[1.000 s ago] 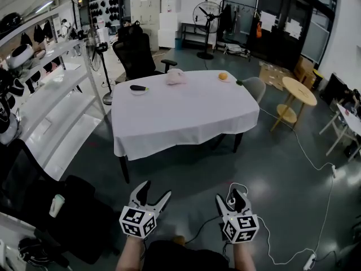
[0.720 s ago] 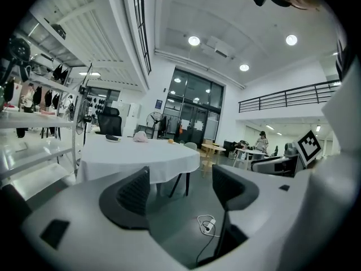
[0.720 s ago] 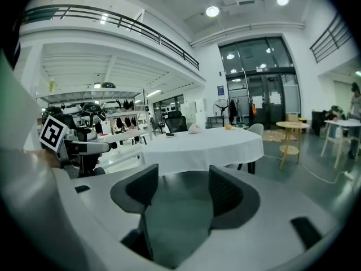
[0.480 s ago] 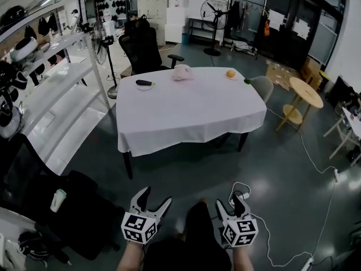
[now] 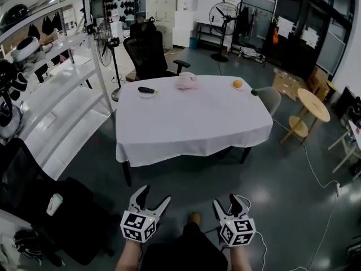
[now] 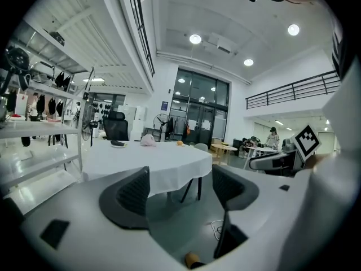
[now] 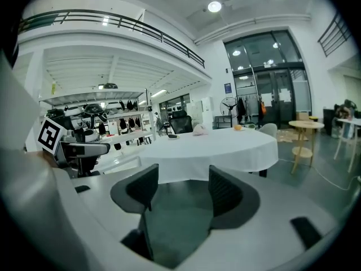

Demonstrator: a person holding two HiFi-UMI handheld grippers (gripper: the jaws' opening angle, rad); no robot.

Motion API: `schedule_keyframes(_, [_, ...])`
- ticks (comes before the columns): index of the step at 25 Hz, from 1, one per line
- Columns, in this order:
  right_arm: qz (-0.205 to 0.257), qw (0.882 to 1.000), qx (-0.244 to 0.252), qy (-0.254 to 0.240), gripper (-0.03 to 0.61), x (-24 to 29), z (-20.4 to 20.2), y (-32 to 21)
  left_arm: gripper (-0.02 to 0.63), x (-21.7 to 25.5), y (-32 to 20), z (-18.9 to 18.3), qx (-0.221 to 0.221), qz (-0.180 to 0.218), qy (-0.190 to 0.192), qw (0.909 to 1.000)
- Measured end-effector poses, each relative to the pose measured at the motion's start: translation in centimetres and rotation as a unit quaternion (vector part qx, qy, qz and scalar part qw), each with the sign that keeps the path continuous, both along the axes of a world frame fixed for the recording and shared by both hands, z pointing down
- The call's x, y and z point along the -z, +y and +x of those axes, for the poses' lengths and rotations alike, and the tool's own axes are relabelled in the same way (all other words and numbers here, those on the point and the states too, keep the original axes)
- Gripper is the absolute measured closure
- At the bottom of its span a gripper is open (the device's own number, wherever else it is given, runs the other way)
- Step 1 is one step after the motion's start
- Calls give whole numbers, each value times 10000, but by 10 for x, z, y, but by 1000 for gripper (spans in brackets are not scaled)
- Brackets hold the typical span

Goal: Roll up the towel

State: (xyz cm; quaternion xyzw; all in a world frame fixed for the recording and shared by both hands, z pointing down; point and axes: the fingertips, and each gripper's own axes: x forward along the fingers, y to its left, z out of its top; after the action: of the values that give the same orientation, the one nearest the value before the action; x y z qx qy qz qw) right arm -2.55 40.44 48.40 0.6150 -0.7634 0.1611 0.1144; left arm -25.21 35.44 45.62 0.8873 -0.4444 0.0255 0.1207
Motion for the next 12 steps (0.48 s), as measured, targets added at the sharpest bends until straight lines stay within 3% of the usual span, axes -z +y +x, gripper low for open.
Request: schedule_keyframes(12, [86,9996,275,52,304,22,63,-141,247,27,-126,58,268,175,-45,9995])
